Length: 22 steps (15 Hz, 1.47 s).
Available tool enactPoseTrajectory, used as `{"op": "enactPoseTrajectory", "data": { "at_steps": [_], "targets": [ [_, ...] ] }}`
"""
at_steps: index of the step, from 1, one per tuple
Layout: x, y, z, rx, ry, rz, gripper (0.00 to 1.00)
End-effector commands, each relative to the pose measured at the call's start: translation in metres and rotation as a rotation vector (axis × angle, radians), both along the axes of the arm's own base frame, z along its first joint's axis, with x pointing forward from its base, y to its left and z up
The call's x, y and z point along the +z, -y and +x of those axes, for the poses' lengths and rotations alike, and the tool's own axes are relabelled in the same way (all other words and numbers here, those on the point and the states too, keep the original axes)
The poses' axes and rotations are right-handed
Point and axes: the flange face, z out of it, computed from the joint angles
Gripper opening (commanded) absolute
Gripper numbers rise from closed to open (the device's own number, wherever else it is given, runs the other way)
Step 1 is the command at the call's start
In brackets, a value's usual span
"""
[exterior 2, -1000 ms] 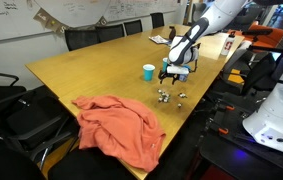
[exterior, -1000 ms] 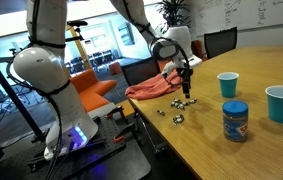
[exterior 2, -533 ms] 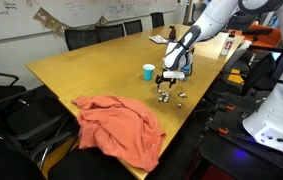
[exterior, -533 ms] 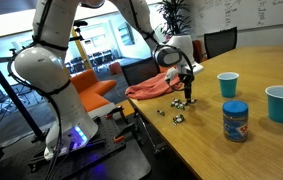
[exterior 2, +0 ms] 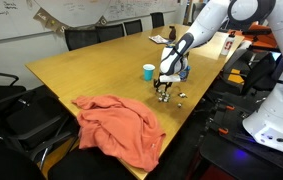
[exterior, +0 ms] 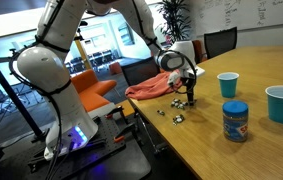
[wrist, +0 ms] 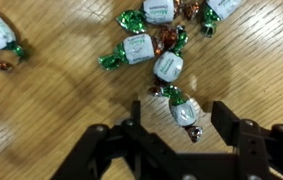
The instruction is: Pour the sweets in the right cup onto the table then put two sweets in the left cup
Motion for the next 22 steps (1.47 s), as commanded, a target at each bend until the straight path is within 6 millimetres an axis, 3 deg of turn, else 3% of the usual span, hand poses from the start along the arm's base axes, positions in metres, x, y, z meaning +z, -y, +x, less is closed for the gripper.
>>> {"op": "enactPoseTrajectory", "data": {
  "at_steps": [1, 5, 7, 8, 11, 14, 16, 19, 22],
  "targets": [
    [-0.003, -0.004, 0.01, -0.002, 0.01, -0.037, 0.43],
    [0.002, -0.002, 0.015, 0.001, 0.019, -0.047, 0.12],
    [0.018, 0.0, 0.016, -0.012, 0.038, -0.038, 0.01],
    [0.035, 0.003, 0.017, -0.026, 0.058, -0.027, 0.06],
    [0.089, 0.011, 0.022, -0.05, 0.125, 0.004, 0.06],
    [0.15, 0.03, 0.038, -0.106, 0.229, 0.025, 0.06],
    [0.18, 0.046, 0.053, -0.141, 0.302, 0.013, 0.06],
    [0.194, 0.063, 0.076, -0.172, 0.348, -0.009, 0.06],
    [0.185, 0.064, 0.093, -0.169, 0.354, -0.013, 0.06]
  ]
}}
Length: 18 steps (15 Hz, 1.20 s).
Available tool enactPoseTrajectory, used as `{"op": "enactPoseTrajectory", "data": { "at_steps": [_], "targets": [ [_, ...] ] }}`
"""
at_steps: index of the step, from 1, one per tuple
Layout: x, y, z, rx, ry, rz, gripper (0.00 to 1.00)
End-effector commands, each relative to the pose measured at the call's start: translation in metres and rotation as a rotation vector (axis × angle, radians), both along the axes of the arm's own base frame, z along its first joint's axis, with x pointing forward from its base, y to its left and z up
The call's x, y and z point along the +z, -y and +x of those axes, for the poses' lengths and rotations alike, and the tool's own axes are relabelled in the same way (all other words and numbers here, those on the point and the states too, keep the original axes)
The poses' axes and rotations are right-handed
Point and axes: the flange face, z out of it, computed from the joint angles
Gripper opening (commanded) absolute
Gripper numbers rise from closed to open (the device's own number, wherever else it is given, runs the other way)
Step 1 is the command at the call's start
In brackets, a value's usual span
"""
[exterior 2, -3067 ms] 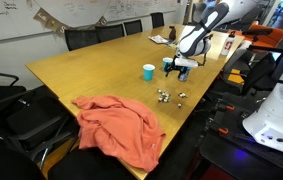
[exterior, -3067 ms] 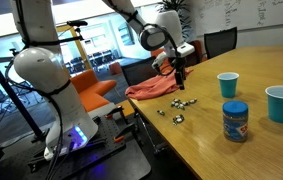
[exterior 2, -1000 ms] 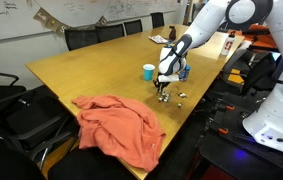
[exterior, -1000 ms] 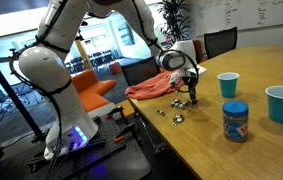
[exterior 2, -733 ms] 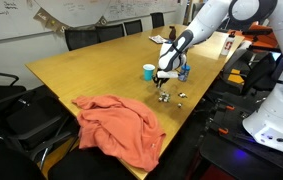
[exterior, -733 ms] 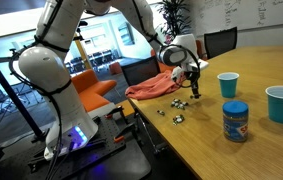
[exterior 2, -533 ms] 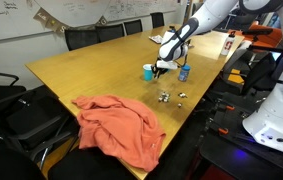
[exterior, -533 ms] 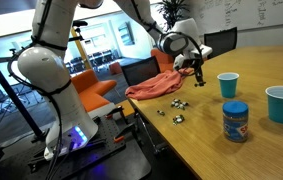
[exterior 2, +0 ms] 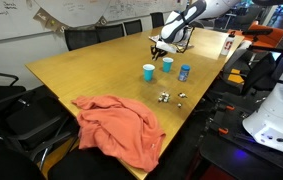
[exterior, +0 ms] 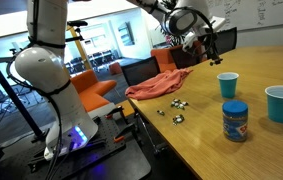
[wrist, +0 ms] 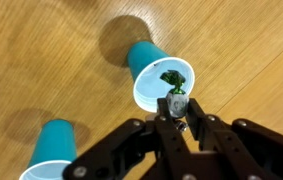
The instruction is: Pour the sweets in the right cup onto the table then put two sweets in the left cup
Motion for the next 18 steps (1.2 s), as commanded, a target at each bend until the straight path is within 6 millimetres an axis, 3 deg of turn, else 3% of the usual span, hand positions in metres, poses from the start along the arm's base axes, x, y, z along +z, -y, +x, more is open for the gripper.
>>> {"op": "enactPoseTrajectory", "data": {
  "at_steps": [1, 5, 6, 8, 11, 14, 18],
  "targets": [
    [-0.014, -0.002, 0.025, -0.016, -0.004, -0.001, 0.06],
    [-0.034, -0.003, 0.043, -0.038, -0.008, -0.01, 0.06],
    [-0.037, -0.003, 0.047, -0.045, -0.007, -0.005, 0.48],
    [-0.041, -0.005, 0.053, -0.051, -0.006, -0.001, 0.55],
    [-0.037, -0.006, 0.056, -0.051, 0.004, 0.004, 0.78],
    [-0.019, -0.007, 0.039, -0.045, -0.015, 0.025, 0.99],
    [0.008, 0.011, -0.018, -0.05, -0.134, -0.005, 1.0]
  ]
}}
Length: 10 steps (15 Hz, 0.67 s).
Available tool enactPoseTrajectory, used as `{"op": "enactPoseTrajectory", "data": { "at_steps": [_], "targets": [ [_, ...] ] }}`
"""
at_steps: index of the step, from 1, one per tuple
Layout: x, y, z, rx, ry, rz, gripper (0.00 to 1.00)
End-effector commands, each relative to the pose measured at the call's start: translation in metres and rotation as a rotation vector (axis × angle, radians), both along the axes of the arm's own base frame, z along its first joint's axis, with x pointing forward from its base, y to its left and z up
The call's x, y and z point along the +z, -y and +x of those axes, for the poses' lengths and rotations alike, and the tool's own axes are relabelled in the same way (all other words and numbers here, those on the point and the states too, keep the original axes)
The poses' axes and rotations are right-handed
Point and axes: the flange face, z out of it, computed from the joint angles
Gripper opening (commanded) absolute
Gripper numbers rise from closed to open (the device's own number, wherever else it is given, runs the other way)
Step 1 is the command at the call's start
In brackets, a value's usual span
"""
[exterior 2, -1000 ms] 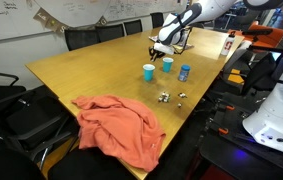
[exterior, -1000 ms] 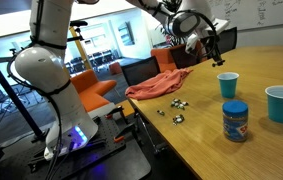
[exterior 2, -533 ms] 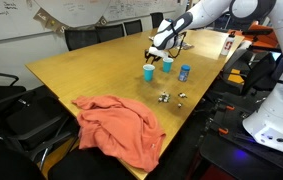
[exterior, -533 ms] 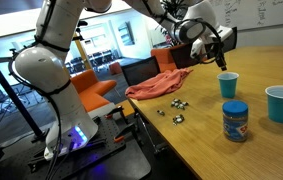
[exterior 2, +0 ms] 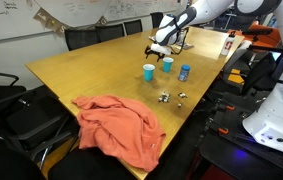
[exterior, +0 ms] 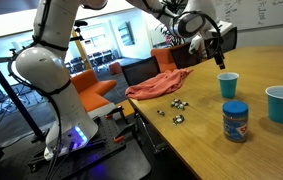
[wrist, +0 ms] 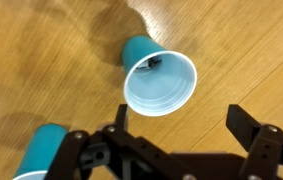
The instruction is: Pour the sweets in the right cup onto the table then put two sweets in the left cup
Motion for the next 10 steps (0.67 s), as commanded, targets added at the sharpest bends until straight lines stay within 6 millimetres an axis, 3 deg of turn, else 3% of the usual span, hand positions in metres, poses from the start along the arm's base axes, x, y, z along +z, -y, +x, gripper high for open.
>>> {"op": "enactPoseTrajectory", "data": {
  "at_steps": [1, 6, 10],
  "targets": [
    [0.038, 0.013, -0.065, -0.005, -0.119, 0.001, 1.0],
    [0.068, 0.032, -0.122, 0.033, -0.197, -0.019, 1.0],
    [0.072, 0.033, -0.148, 0.039, -0.212, -0.036, 1.0]
  ]
}}
